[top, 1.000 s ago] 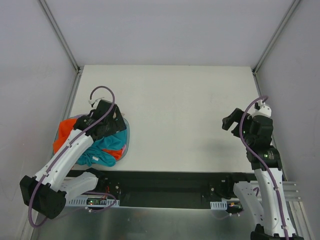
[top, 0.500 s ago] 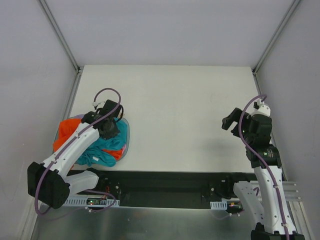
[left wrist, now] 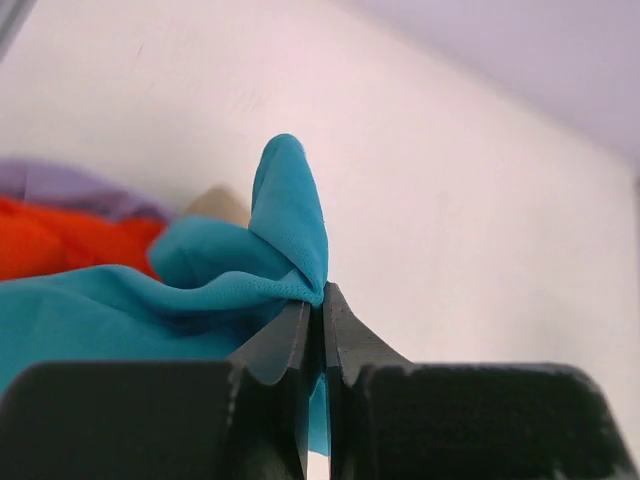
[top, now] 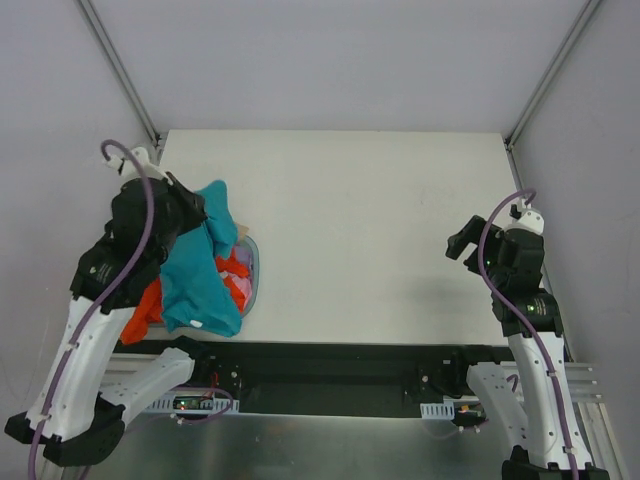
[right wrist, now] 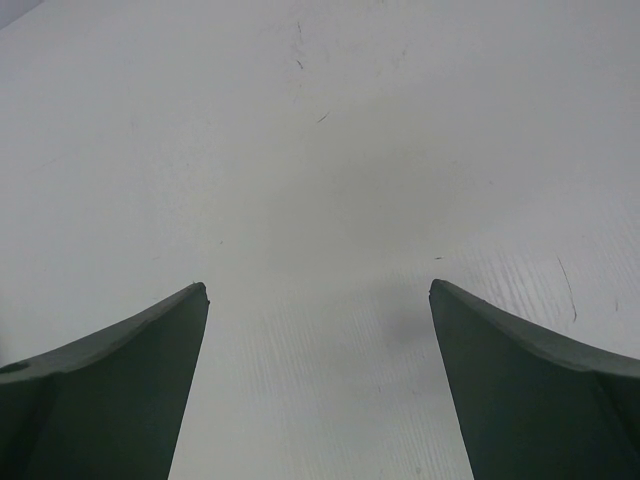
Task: Fold and stack the t-shirts
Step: Grab crumpled tshirt from bin with the left arm, then move the tshirt to the center of the board
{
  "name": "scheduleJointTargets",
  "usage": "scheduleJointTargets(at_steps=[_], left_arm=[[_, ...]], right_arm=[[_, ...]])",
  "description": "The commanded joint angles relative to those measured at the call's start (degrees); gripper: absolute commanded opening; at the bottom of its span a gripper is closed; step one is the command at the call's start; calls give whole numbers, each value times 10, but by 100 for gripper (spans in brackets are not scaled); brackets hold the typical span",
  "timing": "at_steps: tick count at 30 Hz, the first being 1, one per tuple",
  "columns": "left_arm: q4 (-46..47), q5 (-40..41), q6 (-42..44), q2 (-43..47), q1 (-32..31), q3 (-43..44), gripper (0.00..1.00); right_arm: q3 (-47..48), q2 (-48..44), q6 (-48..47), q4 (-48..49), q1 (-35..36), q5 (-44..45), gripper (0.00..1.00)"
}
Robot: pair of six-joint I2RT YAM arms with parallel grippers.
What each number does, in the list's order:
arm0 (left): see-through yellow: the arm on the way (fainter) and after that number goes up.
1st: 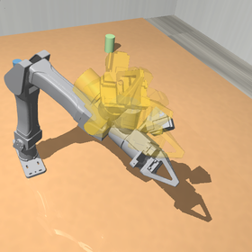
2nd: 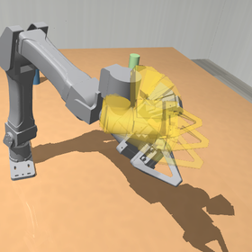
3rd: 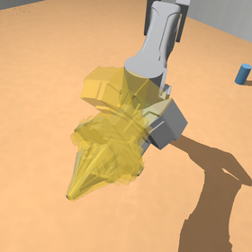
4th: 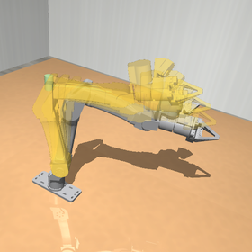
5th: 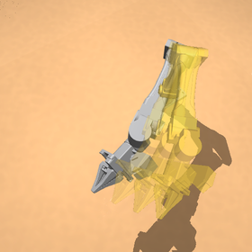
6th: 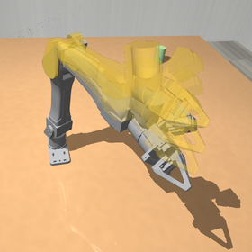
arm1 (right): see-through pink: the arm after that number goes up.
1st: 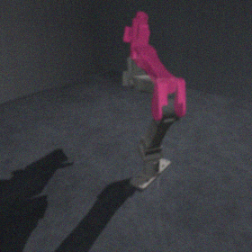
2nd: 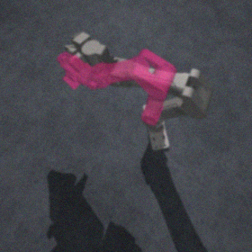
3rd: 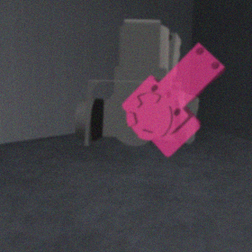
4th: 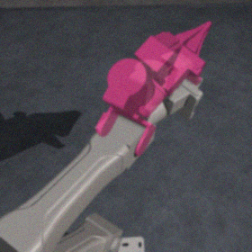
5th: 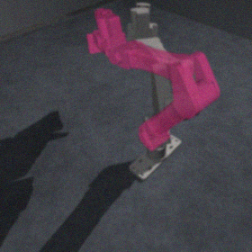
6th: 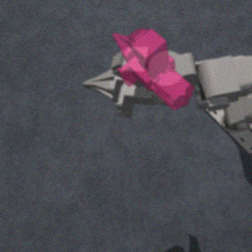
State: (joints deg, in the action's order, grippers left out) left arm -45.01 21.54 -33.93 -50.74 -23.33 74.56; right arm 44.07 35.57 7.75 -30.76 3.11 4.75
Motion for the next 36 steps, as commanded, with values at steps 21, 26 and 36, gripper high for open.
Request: scheduleJointTargets(at_steps=[21, 26, 36], left_arm=[[266, -522, 90, -422, -99, 451, 0], [237, -398, 99, -498, -98, 394, 61], [177, -222, 92, -417, -89, 137, 99]], right_arm=[[24, -31, 28, -6, 0, 91, 97], [36, 26, 1, -13, 0, 47, 97], [67, 104, 7, -54, 0, 48, 97]])
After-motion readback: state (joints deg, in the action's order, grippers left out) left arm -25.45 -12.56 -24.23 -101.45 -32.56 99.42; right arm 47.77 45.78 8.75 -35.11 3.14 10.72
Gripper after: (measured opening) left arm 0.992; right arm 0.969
